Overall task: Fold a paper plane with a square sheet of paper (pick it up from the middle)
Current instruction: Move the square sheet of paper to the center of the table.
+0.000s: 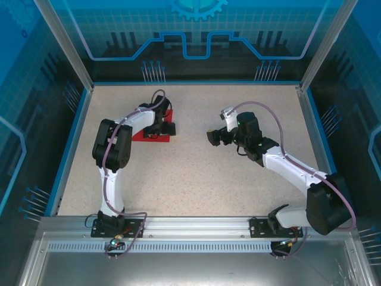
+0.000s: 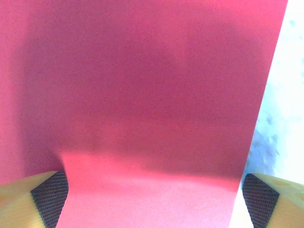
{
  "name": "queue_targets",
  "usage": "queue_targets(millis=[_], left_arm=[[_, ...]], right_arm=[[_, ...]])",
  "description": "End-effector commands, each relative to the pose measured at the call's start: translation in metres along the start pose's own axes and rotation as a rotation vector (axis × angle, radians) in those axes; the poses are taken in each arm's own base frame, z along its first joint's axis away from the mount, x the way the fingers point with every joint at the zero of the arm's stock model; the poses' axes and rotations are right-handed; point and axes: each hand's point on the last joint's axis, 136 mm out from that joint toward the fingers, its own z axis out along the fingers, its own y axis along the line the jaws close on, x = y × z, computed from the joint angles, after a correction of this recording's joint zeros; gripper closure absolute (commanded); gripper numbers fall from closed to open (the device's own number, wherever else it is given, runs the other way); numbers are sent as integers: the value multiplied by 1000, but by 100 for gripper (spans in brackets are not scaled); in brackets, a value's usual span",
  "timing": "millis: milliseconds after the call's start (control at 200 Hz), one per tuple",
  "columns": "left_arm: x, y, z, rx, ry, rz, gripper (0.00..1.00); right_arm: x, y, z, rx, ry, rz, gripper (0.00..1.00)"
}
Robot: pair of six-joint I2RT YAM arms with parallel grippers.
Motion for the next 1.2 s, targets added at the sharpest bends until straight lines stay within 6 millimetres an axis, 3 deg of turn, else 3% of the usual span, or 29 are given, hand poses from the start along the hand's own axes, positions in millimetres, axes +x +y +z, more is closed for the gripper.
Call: queue_targets(millis=[0, 175, 235, 350, 470, 635, 865, 1005, 1195], left_arm=[[51, -24, 1, 63, 127, -7, 1], [82, -52, -17, 92, 129, 37, 1], [84, -58, -29, 105, 106, 50, 1], [71, -55, -54, 91, 43, 77, 1], [45, -32, -67, 23, -15, 90, 1], [16, 5, -53, -11, -42, 12, 1], [3, 10, -17, -32, -15, -3, 1], [10, 5, -2, -11, 16, -23, 1], [38, 0, 6, -5, 77, -13, 1]], right_arm=[[1, 1, -7, 16, -6, 4, 1], [5, -1, -12, 26, -7, 3, 1], [5, -1, -14, 25, -11, 4, 1], [5, 0, -15, 20, -13, 5, 1], [7, 2, -16, 5, -12, 13, 1], [7, 5, -19, -9, -19, 29, 1], [5, 7, -25, -21, -25, 37, 1], [6, 8, -29, -21, -24, 40, 1], [4, 7, -35, -12, -36, 40, 1]])
